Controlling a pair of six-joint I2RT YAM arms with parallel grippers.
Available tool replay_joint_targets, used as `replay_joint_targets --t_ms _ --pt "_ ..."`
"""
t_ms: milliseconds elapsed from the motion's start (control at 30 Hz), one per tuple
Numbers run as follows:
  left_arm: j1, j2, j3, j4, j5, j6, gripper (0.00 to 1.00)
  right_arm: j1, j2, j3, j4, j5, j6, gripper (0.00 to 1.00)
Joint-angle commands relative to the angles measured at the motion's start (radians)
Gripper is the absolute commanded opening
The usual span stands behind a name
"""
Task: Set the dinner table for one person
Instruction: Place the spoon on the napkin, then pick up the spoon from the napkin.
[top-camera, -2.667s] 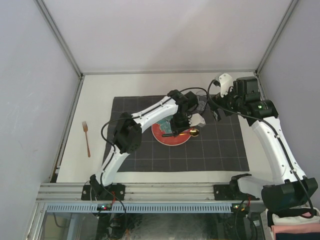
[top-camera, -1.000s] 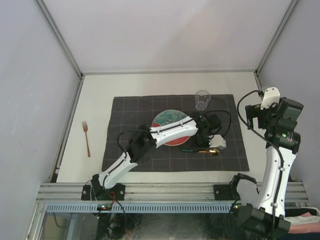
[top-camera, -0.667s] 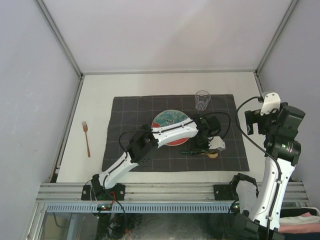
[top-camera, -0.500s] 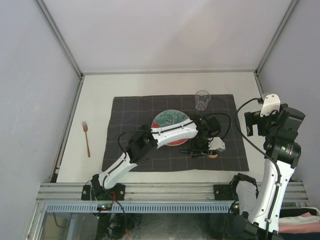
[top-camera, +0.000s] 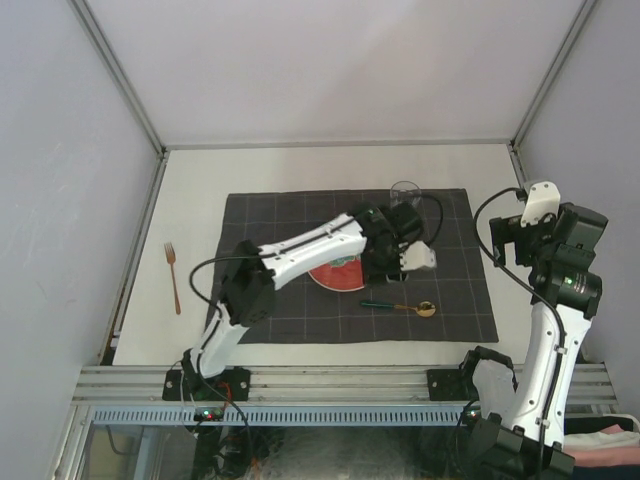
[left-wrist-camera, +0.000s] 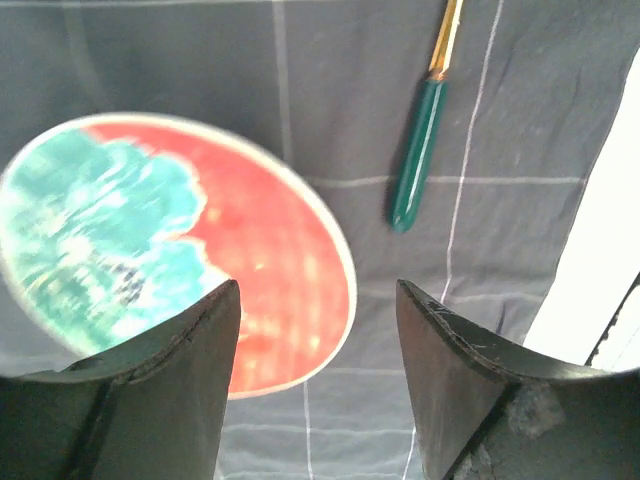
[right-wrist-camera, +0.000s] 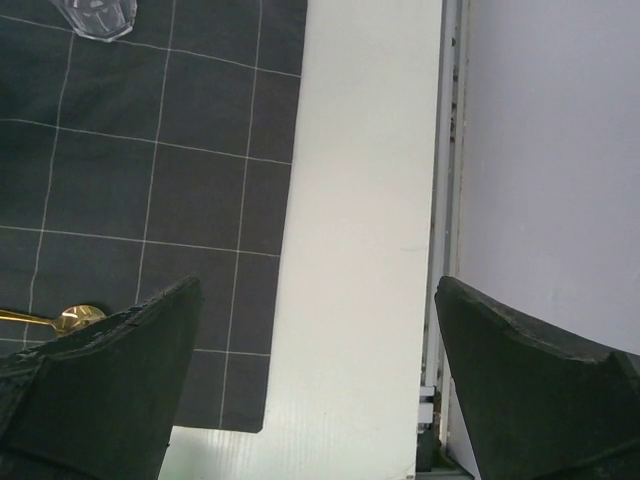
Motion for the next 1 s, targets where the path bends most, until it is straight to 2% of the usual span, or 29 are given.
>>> replay_joint_targets --t_ms 0,100,200,300,400,567,667,833,967 --pt "0.038 -0.174 0.070 -0.087 -0.071 0.052 0.68 -0.005 0.005 0.016 0.044 -0.050 0.031 1.00" --pt "0.073 -0.261 0.044 -0.118 -0.131 0.060 0.67 0.040 0.042 0.018 -0.008 -0.123 -0.018 1.00" --pt "0.148 -0.372 -0.096 -0.064 -0.230 0.027 0.67 0.132 0.092 0.007 -0.112 -0.229 -0.146 1.00" --pt "0.241 -0.468 -0.239 -0.016 -0.341 -0.015 0.65 0.275 0.175 0.005 -0.206 -0.284 -0.253 1.00" --pt "0.341 -0.558 -0.380 0.016 -0.428 -0.008 0.63 0.449 0.300 0.009 -0.205 -0.221 -0.225 1.00" --pt "0.515 -0.689 -0.488 0.036 -0.425 -0.010 0.63 0.655 0.523 0.047 -0.177 -0.125 -0.282 1.00" --pt "0.561 -0.748 -0.546 0.059 -0.432 0.022 0.62 0.721 0.621 0.088 -0.167 -0.138 -0.388 1.00" --pt "0.629 -0.795 -0.604 0.075 -0.489 0.045 0.61 0.759 0.707 0.115 -0.160 -0.132 -0.561 0.99" --pt "0.669 -0.836 -0.626 0.065 -0.515 0.062 0.61 0.805 0.771 0.124 -0.144 -0.114 -0.622 0.99"
